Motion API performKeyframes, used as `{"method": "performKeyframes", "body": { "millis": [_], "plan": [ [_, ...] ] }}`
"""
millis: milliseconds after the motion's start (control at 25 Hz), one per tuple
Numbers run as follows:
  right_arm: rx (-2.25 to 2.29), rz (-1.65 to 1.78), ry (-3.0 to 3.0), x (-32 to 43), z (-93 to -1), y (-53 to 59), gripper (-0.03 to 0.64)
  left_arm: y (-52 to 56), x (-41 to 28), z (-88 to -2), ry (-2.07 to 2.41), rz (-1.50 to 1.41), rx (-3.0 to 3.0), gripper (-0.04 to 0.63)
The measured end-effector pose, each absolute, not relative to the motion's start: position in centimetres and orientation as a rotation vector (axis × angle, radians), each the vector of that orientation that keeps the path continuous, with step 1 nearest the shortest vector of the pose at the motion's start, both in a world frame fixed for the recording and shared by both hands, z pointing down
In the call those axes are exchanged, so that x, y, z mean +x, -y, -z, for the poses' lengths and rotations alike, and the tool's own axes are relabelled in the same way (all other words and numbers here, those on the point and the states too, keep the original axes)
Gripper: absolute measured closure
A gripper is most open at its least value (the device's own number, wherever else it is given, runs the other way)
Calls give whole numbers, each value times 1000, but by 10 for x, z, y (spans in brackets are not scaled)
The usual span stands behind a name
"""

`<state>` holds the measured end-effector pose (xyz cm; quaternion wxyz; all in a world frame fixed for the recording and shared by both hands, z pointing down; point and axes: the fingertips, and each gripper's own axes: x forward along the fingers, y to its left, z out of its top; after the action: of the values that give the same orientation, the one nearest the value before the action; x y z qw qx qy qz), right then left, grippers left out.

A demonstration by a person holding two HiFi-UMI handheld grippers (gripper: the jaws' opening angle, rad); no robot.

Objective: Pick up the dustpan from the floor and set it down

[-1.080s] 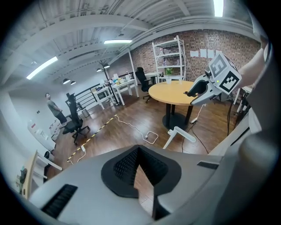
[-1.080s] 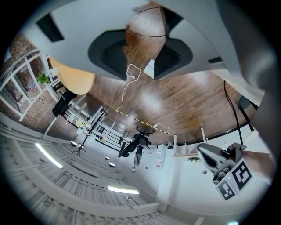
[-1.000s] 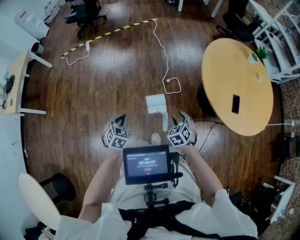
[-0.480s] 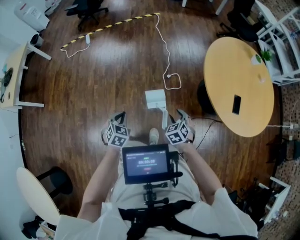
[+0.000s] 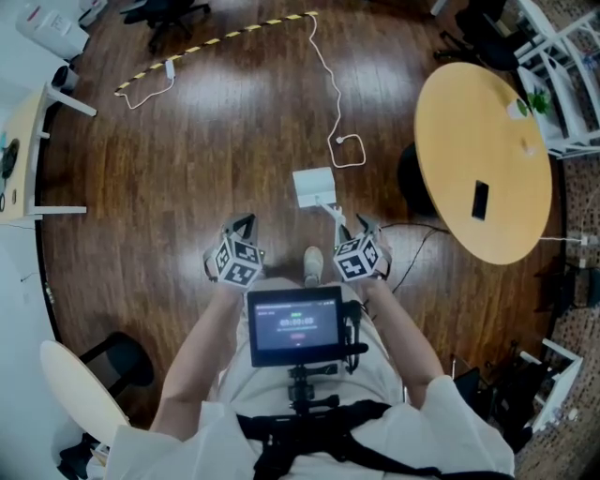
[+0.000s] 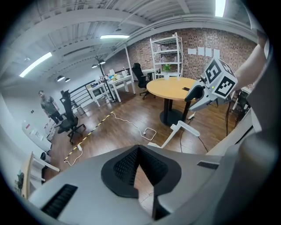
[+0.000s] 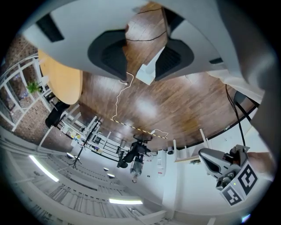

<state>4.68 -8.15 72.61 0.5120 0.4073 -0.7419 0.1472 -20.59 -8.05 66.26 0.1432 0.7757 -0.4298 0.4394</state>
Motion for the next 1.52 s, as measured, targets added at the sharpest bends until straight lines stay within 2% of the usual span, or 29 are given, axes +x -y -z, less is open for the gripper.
{"method": "performKeyframes", "body": {
  "millis": [240,440,1160,1240,1520],
  "plan": [
    [983,-433,1755,35,-752,84,383,102,-220,-667,1204,-1302,2259,601],
    [989,-464,1725,32,-776,78,350,108,-220,-669,1162,-1333,2283,601],
    [996,-602,1598,40,-848,72,353,119,-232,-668,1150,-1388,2278,601],
    [996,-615,1597,39,-854,72,377,116,-235,-669,1152,-1391,2272,601],
    [1015,-634,1601,39,-858,81,379,112,-239,-667,1175,-1399,2258,600]
  ]
}}
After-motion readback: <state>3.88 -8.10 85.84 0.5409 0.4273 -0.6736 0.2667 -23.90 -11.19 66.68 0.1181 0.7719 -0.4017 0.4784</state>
